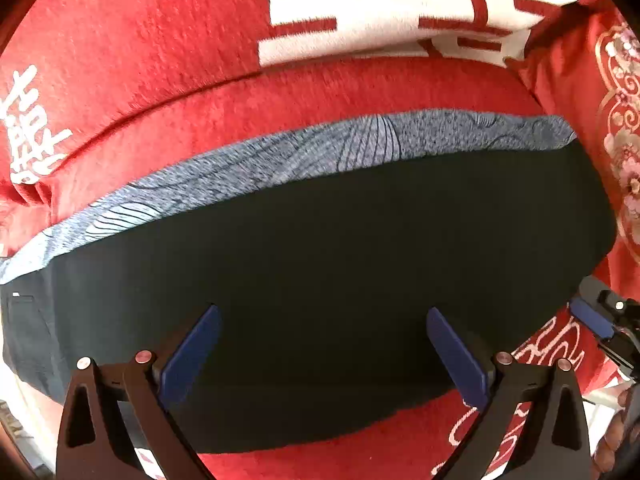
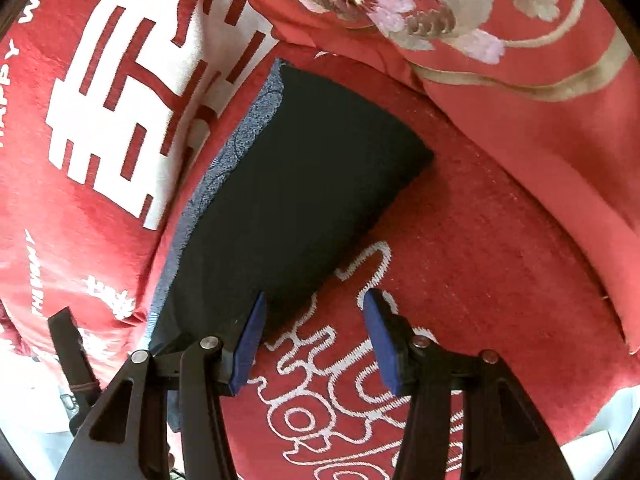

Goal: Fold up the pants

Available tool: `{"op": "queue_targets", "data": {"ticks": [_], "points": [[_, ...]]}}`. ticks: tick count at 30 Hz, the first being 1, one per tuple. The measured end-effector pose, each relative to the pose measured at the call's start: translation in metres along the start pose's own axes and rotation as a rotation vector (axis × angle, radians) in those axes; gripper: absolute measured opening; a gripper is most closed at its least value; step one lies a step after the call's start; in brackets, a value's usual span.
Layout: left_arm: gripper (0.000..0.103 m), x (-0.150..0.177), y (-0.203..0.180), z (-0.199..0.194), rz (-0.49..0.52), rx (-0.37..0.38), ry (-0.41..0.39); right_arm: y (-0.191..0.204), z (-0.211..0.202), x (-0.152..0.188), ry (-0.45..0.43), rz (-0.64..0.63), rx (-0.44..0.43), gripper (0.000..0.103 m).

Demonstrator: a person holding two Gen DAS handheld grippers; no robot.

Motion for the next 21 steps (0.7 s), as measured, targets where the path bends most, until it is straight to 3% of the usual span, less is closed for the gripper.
{"op": "queue_targets", "data": {"ticks": [10, 21], "points": [[0.103, -0.002, -0.014, 0.01, 0.0, 0.004, 0.003, -0.009, 0.01, -0.007, -0.052, 0.072, -0.206, 0.057], [0.103, -0.002, -0.009, 0.011, -0.002, 0.001, -0.002, -0.001, 0.017, -0.026, -0.112, 0.057, -0.285, 0.061]]}}
Point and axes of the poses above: each gripper's, at about its wrist camera, not at the fingertips, and z roughly the way its jaws point, y to its left, x to its underside, the point moved 3 cm from there along z, roughly the way its jaws point, and after that the axes turned 6 degrees about x, right-handed, at the moved point
